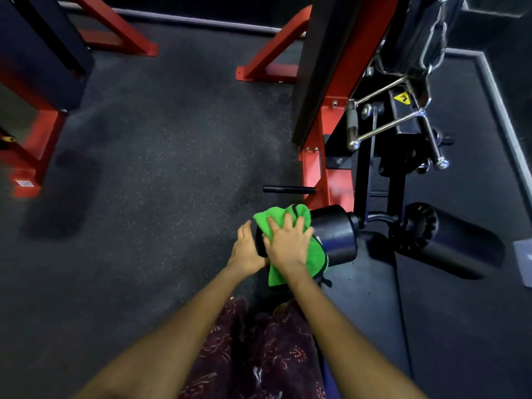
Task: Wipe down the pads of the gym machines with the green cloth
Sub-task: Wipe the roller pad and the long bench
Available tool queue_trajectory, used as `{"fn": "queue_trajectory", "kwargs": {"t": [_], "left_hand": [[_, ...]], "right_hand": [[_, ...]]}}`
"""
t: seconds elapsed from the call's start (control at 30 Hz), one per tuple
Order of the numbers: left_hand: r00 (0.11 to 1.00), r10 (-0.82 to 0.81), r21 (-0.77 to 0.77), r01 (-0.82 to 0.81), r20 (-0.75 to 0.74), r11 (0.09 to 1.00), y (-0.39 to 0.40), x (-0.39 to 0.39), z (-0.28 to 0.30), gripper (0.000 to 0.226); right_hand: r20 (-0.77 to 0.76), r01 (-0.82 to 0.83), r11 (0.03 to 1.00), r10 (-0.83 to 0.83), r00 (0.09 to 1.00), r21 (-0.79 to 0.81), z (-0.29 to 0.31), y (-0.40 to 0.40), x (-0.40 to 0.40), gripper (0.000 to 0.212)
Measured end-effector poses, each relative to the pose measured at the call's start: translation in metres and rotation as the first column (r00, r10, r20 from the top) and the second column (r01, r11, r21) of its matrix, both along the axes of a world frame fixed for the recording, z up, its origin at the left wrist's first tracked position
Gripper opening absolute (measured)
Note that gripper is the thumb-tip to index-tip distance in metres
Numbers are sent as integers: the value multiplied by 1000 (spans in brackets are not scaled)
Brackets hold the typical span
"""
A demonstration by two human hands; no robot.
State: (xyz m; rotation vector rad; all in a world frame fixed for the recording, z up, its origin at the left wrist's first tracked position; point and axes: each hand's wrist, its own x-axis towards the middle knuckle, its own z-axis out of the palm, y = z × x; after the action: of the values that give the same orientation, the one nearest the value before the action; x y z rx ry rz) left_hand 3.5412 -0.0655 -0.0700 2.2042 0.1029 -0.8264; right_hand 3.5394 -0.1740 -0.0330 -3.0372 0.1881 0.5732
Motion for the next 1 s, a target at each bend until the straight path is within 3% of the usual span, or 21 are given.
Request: {"fn": "queue_trajectory", "kwargs": {"t": [0.07,0.17,0.23,0.3,0.4,0.5,0.6,0.67,0.73,0.83,0.9,1.0], "left_hand": [[996,-14,56,18,-84,998,5,-3,-7,104],[993,-74,73,80,-87,994,5,-1,-7,91],[990,-102,42,106,-98,993,2,0,-3,101],[988,-93,26,97,-127,995,-1,-1,-1,104],[986,-111,61,119,-123,991,-7,-6,-1,86],[987,-101,85,113,-129,990,-9,-8,4,63],[977,-201,162,209,-66,964,-9,-9,4,60],[980,-179,181,193,-88,964,-9,-10,2,68],[965,-239,261,258,-104,930,-12,-7,0,93],[936,-329,355,353,-129,866,-15,4,8,136],[911,-388,420,408,-137,811,-15,13,14,146],[871,-456,469,486,-185,738,-21,22,17,150]], "right_hand": [[-21,-68,998,68,997,19,-1,3,-3,53],[43,-170,985,169,985,19,-4,-19,-28,58],[69,-225,974,225,972,-3,-8,-32,-49,65],[71,-208,978,210,975,-26,-11,-33,-52,64],[66,-143,990,143,988,-8,-7,-12,-19,49],[-29,-90,996,90,995,20,-9,6,26,44],[-99,-41,999,41,994,1,-10,11,38,45],[-49,-91,996,92,995,12,-8,9,24,45],[-9,-125,992,125,992,13,-4,-11,10,48],[5,48,997,-48,999,-61,2,-69,14,51],[14,185,978,-185,983,-100,7,-99,23,49],[15,245,957,-246,969,-154,4,-93,31,48]]}}
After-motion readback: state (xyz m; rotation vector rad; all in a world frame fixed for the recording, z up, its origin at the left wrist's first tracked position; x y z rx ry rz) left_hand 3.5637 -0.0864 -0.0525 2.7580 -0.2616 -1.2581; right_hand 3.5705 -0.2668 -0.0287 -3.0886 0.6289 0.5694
